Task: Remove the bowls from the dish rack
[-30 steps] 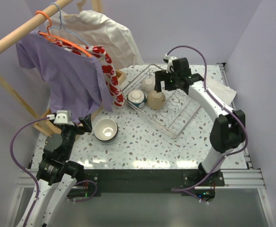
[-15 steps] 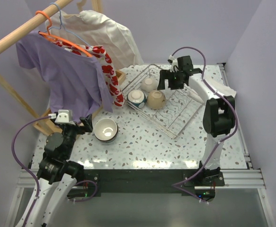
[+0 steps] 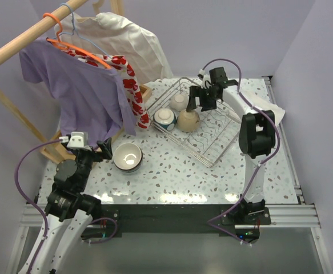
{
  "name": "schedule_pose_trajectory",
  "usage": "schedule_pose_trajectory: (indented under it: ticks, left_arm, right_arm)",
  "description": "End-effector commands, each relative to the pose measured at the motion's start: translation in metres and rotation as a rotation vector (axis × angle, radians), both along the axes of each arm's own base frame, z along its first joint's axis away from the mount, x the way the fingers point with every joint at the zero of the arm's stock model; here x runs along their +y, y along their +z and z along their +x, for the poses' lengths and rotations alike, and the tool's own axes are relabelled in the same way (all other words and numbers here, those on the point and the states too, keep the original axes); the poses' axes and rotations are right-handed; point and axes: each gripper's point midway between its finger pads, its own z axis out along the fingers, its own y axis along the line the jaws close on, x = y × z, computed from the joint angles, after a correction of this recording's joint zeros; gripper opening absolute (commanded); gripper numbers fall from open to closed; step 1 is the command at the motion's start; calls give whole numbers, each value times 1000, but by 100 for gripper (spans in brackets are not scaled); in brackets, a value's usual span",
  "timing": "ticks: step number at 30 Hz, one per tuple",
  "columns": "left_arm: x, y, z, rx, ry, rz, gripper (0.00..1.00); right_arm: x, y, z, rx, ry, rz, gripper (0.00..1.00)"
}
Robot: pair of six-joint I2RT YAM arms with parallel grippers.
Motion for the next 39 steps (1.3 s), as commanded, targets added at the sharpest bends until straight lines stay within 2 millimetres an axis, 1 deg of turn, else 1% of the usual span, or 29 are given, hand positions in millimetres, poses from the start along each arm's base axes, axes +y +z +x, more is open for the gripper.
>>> schedule_pose_trajectory:
  ticks: [1, 5, 9, 12, 13, 17, 21, 24, 27, 28, 29, 30, 31, 32, 33, 34, 35, 36, 37, 38, 39]
  left_arm:
    - [-2, 10, 4, -41, -7, 5, 99]
    - [-2, 9, 3, -39, -9, 7, 99]
    - [-2, 10, 3, -41, -10, 8, 99]
    - [-2, 10, 3, -42, -10, 8, 99]
    - [-2, 10, 3, -41, -12, 8, 99]
    - [-3, 10, 3, -44, -15, 9, 99]
    - [-7, 9, 4, -44, -38, 17, 99]
    - [-13, 9, 3, -46, -71, 21, 99]
    - [-23, 12, 4, -58, -129, 21, 99]
    - [-28, 14, 5, -64, -149, 19, 99]
    - [-35, 10, 9, -39, -183, 26, 99]
    - [-39, 16, 10, -40, -200, 19, 99]
    - [-43, 17, 13, -26, -217, 18, 100]
    - [-53, 10, 19, 22, -256, 24, 100]
    - [-57, 23, 22, 18, -274, 10, 100]
    - [-62, 25, 25, 33, -292, 6, 100]
    - [-73, 20, 33, 78, -335, 12, 100]
    - [-79, 36, 36, 64, -355, 3, 100]
    - [-83, 39, 40, 75, -365, -2, 100]
    - [-93, 34, 48, 115, -392, 3, 100]
    - [-99, 49, 52, 96, -408, 4, 100]
  right_arm:
    - [0, 2, -2, 26, 9, -13, 91]
    - [-3, -5, -3, 57, 9, -31, 91]
    - [-4, -5, -5, 65, 14, -38, 91]
    - [-12, -8, -4, 66, 3, -87, 91]
    - [-18, -9, -4, 67, -9, -119, 91]
    - [-26, -5, 0, 46, -31, -163, 88]
    - [-28, 6, 1, 18, -34, -171, 78]
    - [-28, 14, 0, 1, -33, -165, 77]
    - [-26, 31, 0, -34, -36, -142, 77]
    - [-25, 44, -2, -57, -43, -126, 79]
    - [-24, 51, -2, -72, -48, -116, 80]
    - [-23, 61, -2, -95, -54, -101, 81]
    - [-22, 67, -4, -104, -63, -89, 82]
    - [-22, 87, -7, -143, -73, -74, 82]
    - [-22, 96, -8, -168, -82, -64, 83]
    - [-23, 97, -12, -164, -97, -57, 83]
    - [-25, 116, -17, -206, -111, -46, 84]
    - [-27, 122, -20, -221, -123, -42, 84]
    - [-31, 119, -27, -211, -148, -48, 85]
    - [-33, 122, -31, -218, -166, -48, 85]
    - [-36, 142, -35, -277, -189, -33, 86]
